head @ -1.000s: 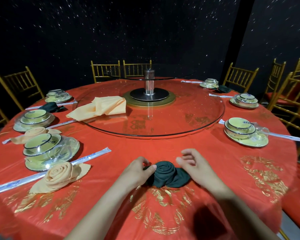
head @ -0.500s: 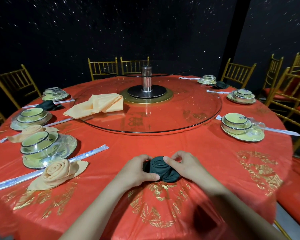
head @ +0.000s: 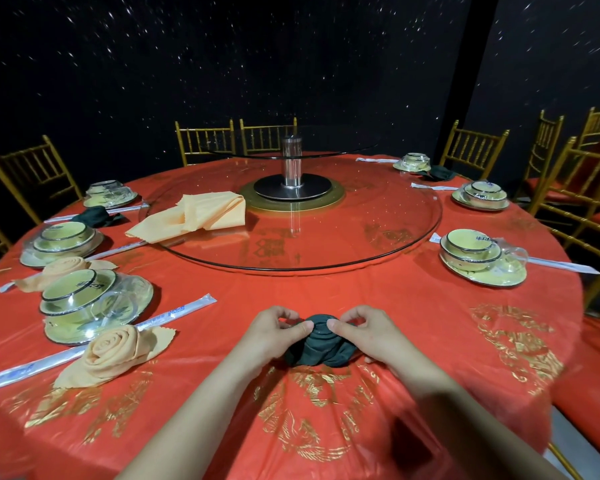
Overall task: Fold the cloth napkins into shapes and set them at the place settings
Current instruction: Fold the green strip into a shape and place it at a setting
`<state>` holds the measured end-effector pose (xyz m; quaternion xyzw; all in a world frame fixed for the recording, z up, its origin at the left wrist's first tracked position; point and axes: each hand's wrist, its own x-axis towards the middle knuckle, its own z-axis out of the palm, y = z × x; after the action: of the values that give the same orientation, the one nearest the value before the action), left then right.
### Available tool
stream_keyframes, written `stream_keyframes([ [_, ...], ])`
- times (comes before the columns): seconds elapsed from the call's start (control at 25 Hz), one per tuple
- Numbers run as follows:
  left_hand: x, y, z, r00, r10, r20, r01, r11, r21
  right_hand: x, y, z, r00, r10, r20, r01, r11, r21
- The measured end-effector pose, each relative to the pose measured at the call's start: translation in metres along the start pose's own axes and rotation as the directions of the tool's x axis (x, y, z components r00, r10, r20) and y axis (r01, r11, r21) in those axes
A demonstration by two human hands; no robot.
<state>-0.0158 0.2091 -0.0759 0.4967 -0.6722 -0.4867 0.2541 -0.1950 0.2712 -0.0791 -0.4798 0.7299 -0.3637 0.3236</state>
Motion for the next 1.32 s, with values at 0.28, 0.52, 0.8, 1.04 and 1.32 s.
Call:
stream_keyframes([
  [0.28,0.021,0.047,0.034,0.985,-0.134,0.111,0.159,0.951,-0.266,0.004,0.008,-0.046,0.996,0.062,-0.058,-0.053,0.987,0.149],
  [0.52,0.082,0.135,0.106,0.976,0.019,0.215,0.049,0.952,-0.304,0.022,0.012,-0.156,0.963,0.084,-0.255,-0.010,0.960,0.278],
  [0.8,0.183,0.225,0.206,0.939,0.090,0.333,0.023,0.947,-0.320,0.086,0.036,-0.274,0.891,0.194,-0.411,-0.023,0.922,0.386],
  [1.04,0.291,0.259,0.287,0.923,0.082,0.376,0.051,0.942,-0.332,0.184,0.086,-0.342,0.842,0.227,-0.489,0.000,0.907,0.422],
  [1.32,0.384,0.242,0.358,0.935,0.000,0.353,0.101,0.958,-0.267,0.286,0.164,-0.369,0.832,0.312,-0.459,-0.079,0.885,0.459],
])
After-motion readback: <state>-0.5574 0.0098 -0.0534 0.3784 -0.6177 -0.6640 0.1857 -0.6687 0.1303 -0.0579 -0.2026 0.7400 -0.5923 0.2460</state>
